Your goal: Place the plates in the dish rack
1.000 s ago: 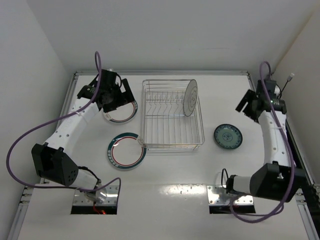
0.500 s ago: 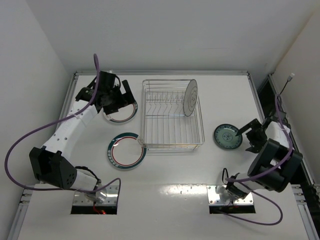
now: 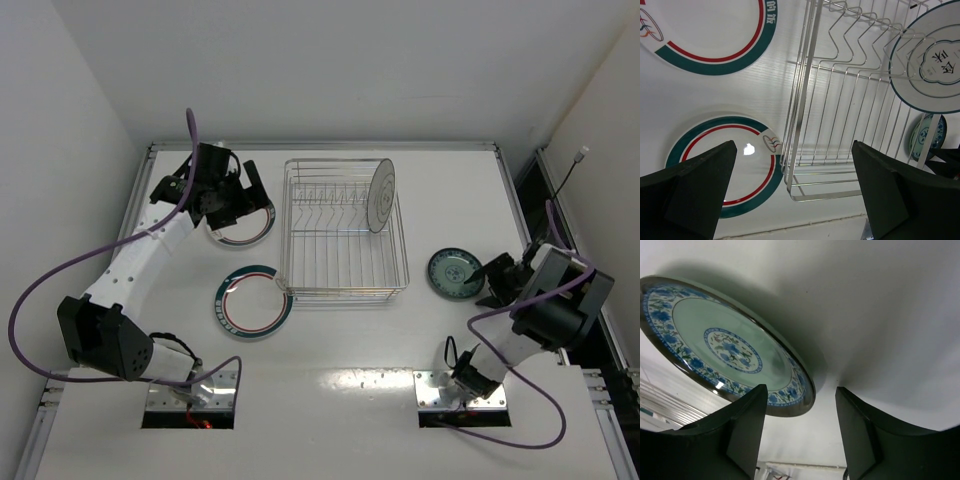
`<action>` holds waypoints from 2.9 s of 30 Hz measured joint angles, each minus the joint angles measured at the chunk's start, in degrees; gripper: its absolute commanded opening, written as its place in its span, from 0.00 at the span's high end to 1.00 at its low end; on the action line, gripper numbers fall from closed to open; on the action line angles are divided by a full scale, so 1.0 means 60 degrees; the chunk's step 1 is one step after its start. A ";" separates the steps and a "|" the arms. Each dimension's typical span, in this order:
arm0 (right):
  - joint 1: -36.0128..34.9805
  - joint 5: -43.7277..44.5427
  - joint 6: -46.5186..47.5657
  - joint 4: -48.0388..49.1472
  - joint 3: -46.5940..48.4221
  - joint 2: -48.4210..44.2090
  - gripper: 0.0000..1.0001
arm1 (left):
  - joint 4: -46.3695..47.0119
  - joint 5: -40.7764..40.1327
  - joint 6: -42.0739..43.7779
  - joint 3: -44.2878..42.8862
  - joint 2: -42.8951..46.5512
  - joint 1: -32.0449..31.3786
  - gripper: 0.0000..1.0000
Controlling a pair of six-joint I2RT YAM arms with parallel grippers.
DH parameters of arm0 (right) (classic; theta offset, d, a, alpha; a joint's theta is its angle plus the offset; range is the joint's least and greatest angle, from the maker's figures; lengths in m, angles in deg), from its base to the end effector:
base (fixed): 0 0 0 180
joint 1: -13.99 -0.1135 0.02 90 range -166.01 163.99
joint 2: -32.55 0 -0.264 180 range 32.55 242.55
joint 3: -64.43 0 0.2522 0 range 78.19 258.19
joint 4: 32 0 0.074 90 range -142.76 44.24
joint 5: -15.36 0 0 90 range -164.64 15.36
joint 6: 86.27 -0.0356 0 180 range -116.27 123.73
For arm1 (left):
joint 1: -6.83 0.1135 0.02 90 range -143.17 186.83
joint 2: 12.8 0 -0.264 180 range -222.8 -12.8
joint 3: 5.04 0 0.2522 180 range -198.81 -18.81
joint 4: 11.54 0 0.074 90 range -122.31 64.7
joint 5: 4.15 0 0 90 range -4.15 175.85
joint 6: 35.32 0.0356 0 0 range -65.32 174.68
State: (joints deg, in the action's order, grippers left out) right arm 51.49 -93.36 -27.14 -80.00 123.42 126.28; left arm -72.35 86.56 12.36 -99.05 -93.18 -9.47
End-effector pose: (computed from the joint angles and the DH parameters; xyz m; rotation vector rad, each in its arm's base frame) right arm 0.2117 -0.1480 0.1264 1.6374 2.4658 0.4762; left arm 0.2835 -0.0834 0.3528 -0.5463 2.3908 -0.4840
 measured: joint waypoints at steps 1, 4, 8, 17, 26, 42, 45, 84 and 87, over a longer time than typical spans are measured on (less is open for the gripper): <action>-0.0025 -0.0040 0.0018 0.0025 0.0000 0.0106 0.49 | 0.0000 0.0000 0.0000 0.0000 0.0000 0.0000 0.00; -0.0073 -0.0229 0.0055 0.0047 0.0080 0.0430 0.56 | 0.0000 -0.0011 0.0000 0.0000 0.0000 0.0000 0.00; -0.0186 -0.0306 0.0087 0.0055 0.0401 0.0714 0.66 | 0.0000 -0.0015 0.0004 0.0000 0.0000 0.0004 0.00; -0.0481 -0.0474 0.0106 0.0138 0.1137 0.1209 1.00 | 0.0000 -0.0018 0.0007 0.0000 0.0000 0.0000 0.00; -0.0605 -0.0761 0.0000 0.0444 0.1162 0.0572 1.00 | 0.0000 -0.0011 0.0007 0.0000 0.0000 0.0004 0.00; -0.2175 -0.0397 -0.1071 0.0033 0.3705 -0.1599 1.00 | -0.0004 0.0106 -0.0022 0.0000 0.0000 0.0000 0.00; -0.3198 0.0310 -0.1122 -0.0393 0.5155 -0.1610 1.00 | -0.0004 0.0106 -0.0025 0.0000 0.0000 0.0000 0.00; -1.1555 1.1424 0.1657 -0.5442 1.3905 0.5002 1.00 | -0.0015 -0.0015 -0.0025 0.0007 0.0168 0.0000 0.00; -1.1664 1.1435 0.1643 -0.5712 1.3948 0.5187 1.00 | -0.0015 -0.0015 -0.0025 0.0051 0.0204 0.0000 0.00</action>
State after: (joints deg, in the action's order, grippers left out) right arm -18.50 -24.76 -17.28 -114.27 207.11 157.41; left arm -72.44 86.47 12.20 -98.75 -91.96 -9.47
